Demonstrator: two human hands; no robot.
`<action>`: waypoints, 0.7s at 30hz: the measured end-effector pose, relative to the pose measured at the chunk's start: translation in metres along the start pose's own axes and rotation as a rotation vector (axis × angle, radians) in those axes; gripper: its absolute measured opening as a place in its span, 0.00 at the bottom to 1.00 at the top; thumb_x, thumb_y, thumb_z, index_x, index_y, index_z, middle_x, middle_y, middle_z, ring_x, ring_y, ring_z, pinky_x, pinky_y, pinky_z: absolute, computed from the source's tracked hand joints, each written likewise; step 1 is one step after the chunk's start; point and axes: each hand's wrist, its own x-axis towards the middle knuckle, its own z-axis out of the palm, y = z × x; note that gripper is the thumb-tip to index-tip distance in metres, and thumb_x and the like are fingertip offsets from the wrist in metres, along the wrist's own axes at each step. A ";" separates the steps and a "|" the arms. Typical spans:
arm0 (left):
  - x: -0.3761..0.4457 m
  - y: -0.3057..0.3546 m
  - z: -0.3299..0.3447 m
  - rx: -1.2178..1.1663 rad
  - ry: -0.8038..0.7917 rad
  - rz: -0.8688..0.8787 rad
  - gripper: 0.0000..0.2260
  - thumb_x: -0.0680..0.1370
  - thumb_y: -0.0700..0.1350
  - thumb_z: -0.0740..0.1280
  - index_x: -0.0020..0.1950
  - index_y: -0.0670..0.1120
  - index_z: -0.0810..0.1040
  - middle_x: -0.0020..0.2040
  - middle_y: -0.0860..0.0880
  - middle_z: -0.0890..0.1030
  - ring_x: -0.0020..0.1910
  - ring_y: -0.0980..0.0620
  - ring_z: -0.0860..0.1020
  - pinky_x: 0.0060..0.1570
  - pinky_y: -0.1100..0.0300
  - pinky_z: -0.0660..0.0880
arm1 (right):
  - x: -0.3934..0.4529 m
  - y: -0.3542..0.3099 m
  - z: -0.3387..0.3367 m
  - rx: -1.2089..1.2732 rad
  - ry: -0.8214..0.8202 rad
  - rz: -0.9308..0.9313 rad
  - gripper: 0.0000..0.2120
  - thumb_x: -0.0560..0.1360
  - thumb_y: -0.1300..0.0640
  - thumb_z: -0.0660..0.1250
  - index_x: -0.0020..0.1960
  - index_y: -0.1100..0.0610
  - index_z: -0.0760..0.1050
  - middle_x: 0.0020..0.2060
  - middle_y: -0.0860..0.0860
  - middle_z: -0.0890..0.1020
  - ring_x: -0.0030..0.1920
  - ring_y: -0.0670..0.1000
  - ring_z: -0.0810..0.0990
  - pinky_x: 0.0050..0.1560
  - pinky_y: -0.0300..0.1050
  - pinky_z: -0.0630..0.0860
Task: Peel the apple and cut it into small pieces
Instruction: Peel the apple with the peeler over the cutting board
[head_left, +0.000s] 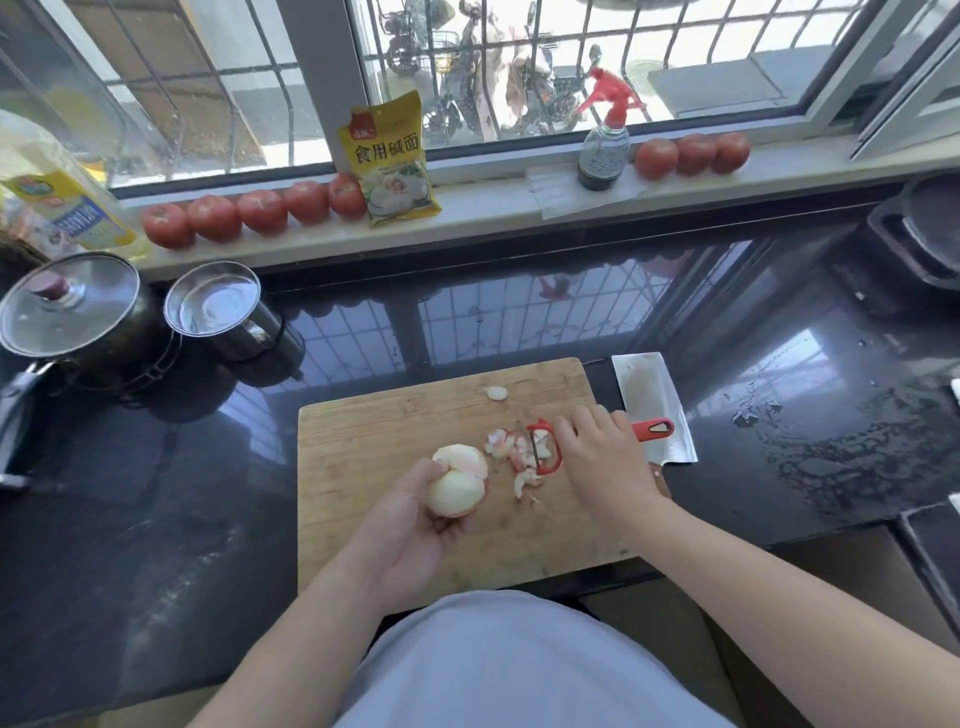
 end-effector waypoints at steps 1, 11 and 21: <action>0.001 0.000 -0.001 -0.032 0.004 -0.010 0.16 0.81 0.42 0.64 0.68 0.37 0.75 0.55 0.37 0.83 0.56 0.42 0.78 0.69 0.47 0.71 | -0.001 -0.003 -0.005 0.027 0.042 -0.023 0.13 0.68 0.66 0.65 0.51 0.56 0.75 0.42 0.53 0.75 0.44 0.57 0.73 0.44 0.52 0.68; 0.003 -0.002 0.003 0.089 0.022 0.015 0.15 0.80 0.44 0.66 0.64 0.39 0.79 0.54 0.39 0.84 0.54 0.44 0.77 0.50 0.52 0.77 | -0.002 -0.039 -0.044 0.158 0.396 -0.357 0.11 0.74 0.65 0.59 0.52 0.56 0.76 0.40 0.52 0.74 0.41 0.56 0.71 0.45 0.52 0.70; 0.003 0.003 -0.006 -0.053 -0.012 -0.040 0.18 0.80 0.42 0.63 0.68 0.37 0.75 0.55 0.37 0.83 0.56 0.41 0.79 0.55 0.50 0.78 | 0.004 0.002 -0.002 -0.047 -0.069 0.017 0.12 0.63 0.66 0.70 0.45 0.56 0.76 0.39 0.56 0.76 0.41 0.59 0.75 0.42 0.54 0.70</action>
